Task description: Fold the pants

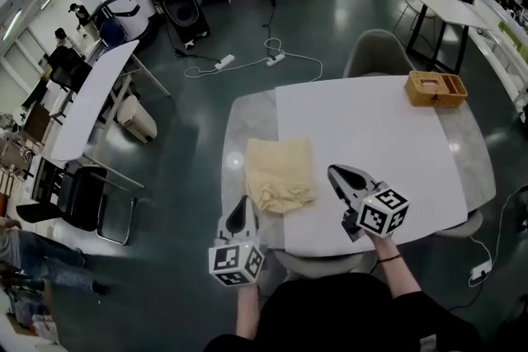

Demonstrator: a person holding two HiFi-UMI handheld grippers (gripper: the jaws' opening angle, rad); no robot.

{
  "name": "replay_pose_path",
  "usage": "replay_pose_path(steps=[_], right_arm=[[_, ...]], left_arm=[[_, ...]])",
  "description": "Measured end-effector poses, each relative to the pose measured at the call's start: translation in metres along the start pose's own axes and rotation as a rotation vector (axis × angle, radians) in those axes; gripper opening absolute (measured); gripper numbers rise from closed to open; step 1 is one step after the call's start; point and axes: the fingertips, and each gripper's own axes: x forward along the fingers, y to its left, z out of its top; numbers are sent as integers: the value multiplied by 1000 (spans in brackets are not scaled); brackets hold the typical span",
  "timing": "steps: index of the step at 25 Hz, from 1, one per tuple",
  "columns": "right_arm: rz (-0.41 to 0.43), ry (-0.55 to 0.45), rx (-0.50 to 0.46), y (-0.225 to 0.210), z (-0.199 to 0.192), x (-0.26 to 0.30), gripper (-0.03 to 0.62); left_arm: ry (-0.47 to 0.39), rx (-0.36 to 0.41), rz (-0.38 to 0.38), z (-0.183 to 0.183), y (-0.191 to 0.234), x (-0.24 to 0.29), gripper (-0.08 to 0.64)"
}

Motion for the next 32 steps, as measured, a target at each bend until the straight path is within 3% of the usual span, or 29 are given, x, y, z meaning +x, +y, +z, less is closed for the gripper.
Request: replay_pose_path(steps=[13, 32], right_arm=[[-72, -120, -62, -20, 30, -53, 15], [-107, -136, -132, -31, 41, -70, 14]], left_arm=[[-63, 21, 45, 10, -20, -19, 14], [-75, 85, 82, 15, -26, -26, 14]])
